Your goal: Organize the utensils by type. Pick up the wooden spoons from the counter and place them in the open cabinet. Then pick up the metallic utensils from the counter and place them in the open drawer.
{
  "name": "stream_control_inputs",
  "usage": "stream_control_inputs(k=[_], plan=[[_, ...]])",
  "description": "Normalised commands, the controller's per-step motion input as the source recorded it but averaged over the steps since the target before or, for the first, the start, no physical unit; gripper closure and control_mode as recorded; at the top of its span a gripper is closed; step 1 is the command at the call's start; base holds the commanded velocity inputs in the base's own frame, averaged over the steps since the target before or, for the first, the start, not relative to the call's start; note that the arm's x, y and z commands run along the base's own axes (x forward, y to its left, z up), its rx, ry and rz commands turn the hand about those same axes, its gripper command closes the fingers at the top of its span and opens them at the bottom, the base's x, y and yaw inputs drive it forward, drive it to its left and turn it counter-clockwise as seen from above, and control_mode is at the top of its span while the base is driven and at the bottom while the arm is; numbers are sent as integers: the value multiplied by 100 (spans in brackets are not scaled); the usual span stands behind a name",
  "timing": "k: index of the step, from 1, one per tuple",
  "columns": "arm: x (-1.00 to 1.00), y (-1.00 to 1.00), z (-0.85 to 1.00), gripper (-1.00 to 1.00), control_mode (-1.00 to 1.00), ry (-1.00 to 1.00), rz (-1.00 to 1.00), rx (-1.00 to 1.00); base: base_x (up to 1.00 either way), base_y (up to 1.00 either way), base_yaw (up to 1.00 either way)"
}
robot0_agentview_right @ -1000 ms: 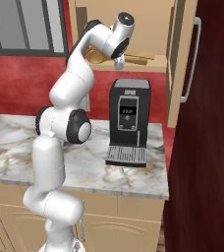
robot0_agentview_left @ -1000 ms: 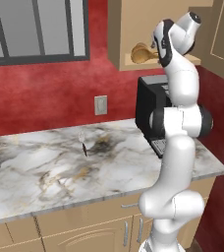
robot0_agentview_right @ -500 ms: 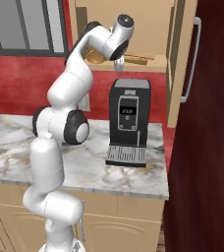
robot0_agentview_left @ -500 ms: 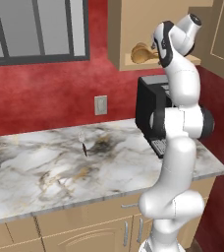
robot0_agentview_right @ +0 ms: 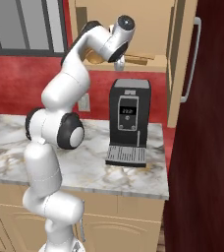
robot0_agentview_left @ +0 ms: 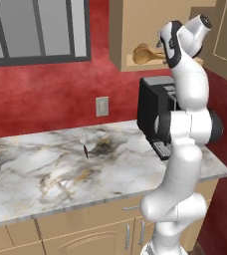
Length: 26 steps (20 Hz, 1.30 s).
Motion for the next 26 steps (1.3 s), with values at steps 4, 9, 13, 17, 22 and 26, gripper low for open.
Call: stream_control_inputs(k=[4, 9, 13, 17, 22, 26], plan=[[-34, 0, 0, -100, -100, -14, 0, 0, 0, 0, 0], [-44, 0, 0, -100, -100, -11, -3, 0, 0, 0, 0], [-46, 0, 1, -100, -100, -3, -9, 0, 0, 0, 0], [-58, -2, 6, -100, -100, 0, -17, 0, 0, 0, 0], [-65, -1, 3, -100, -100, 1, -28, 1, 0, 0, 0], [-68, 1, 0, -100, -100, 9, -30, 14, 0, 0, 0]])
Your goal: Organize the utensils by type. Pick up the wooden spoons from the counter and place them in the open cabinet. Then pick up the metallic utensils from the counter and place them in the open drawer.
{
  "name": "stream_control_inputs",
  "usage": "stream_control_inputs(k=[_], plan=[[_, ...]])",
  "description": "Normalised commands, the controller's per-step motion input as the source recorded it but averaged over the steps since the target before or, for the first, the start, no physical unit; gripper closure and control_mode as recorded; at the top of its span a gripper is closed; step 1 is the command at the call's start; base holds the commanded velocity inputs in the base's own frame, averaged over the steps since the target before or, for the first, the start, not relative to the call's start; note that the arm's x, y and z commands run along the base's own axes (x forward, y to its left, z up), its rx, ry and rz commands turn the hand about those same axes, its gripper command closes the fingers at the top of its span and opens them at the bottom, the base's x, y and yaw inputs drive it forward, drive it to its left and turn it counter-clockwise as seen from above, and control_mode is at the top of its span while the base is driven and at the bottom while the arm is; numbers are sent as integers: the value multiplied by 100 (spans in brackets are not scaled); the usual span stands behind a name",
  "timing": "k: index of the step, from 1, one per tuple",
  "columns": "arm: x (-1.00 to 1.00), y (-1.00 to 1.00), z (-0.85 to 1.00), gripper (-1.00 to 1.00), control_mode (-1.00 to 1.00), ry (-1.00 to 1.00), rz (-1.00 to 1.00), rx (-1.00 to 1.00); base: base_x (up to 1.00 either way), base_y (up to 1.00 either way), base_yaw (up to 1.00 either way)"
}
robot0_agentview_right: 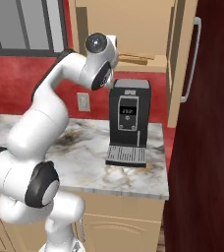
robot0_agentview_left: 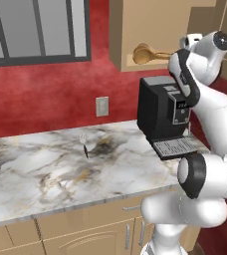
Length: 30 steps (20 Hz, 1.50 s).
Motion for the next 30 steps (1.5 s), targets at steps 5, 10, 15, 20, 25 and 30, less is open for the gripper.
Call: stream_control_inputs(k=[5, 10, 15, 20, 25, 30], plan=[[-64, 11, 0, -100, -100, 11, -31, 25, 0, 0, 0], [-72, 16, -4, -100, -100, 7, -30, 31, 0, 0, 0], [-68, 25, -12, -100, -100, 7, -31, 35, 0, 0, 0], [-59, 37, -19, -100, -100, 1, -31, 35, 0, 0, 0], [-59, 36, -21, -100, -100, 0, -35, 36, 0, 0, 0], [-40, 49, -37, -100, -100, 0, -23, 36, 0, 0, 0]])
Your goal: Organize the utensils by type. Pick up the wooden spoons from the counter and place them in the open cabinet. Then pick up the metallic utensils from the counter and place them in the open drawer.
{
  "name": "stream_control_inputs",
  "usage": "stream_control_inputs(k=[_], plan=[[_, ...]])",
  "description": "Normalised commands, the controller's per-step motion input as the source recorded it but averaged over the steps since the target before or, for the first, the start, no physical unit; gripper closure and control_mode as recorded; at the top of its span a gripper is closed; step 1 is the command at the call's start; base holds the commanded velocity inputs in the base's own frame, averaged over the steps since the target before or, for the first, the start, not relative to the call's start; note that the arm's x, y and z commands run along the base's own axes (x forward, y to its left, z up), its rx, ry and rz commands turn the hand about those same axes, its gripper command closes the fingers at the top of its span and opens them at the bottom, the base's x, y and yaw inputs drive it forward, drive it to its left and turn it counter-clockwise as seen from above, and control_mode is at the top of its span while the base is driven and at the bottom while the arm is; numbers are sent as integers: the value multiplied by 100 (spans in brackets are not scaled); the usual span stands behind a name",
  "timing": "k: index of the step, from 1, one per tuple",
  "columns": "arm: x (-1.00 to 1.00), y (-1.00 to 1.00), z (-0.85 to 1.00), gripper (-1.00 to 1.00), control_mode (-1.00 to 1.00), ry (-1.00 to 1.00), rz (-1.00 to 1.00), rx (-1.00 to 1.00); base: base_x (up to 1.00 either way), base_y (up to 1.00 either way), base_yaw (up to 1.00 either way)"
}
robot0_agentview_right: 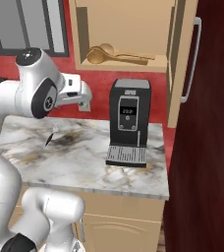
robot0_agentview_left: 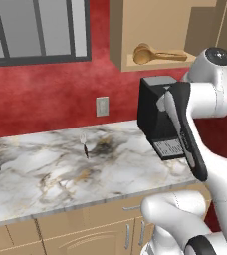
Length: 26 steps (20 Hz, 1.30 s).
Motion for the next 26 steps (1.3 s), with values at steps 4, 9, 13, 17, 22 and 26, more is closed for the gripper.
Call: stream_control_inputs(k=[4, 9, 13, 17, 22, 26], plan=[[-33, 53, -37, -100, -100, 0, -8, 31, 0, 0, 0], [-24, 47, -36, -100, -100, 5, 0, 23, 0, 0, 0], [-24, 45, -24, -100, -100, 9, 0, 14, 0, 0, 0], [-31, 43, -16, -100, -100, 11, 0, 4, 0, 0, 0], [-16, 40, -16, -100, -100, 12, 0, 0, 0, 0, 0], [-3, 45, -16, -100, -100, 13, 0, 0, 0, 0, 0]])
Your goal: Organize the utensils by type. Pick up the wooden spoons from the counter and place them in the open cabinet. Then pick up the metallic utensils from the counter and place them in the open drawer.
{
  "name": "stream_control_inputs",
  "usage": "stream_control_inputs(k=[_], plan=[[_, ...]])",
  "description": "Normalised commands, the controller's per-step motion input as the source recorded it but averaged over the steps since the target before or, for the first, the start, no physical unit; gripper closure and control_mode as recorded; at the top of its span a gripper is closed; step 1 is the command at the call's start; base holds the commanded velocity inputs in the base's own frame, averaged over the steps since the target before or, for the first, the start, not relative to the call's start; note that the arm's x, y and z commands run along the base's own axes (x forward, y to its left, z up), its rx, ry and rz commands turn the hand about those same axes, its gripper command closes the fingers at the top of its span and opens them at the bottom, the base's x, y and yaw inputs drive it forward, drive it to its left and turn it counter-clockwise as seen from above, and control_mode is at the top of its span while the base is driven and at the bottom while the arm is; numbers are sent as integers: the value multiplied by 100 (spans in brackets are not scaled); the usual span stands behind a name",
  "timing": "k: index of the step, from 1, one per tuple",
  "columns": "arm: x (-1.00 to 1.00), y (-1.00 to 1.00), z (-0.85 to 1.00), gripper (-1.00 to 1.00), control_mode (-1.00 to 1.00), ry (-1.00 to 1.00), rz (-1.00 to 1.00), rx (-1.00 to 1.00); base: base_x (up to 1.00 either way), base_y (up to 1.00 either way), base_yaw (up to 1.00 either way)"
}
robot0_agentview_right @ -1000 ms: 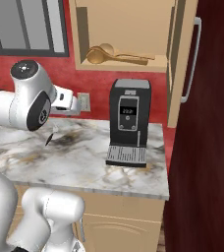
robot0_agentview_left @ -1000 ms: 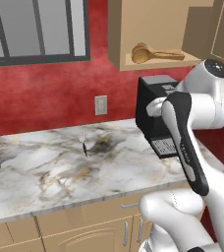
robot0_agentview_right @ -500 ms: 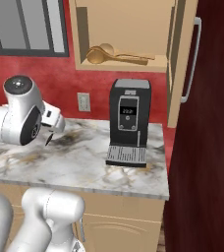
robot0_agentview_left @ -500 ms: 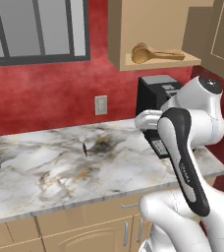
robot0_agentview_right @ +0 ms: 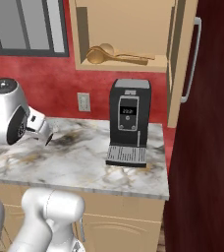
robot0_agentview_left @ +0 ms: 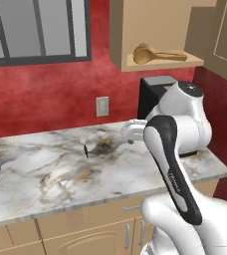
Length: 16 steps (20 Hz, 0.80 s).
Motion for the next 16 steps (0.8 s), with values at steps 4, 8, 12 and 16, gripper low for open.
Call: stream_control_inputs(k=[4, 8, 12, 16], plan=[[2, 48, -22, -100, -100, 8, 0, 0, 0, 0, 0], [27, 35, -26, -100, -100, 5, 0, -5, 0, 0, 0], [37, 28, -29, -100, -100, 5, -1, -8, 0, 0, 0], [41, 15, -31, -100, -100, 8, -2, -5, 0, 0, 0]])
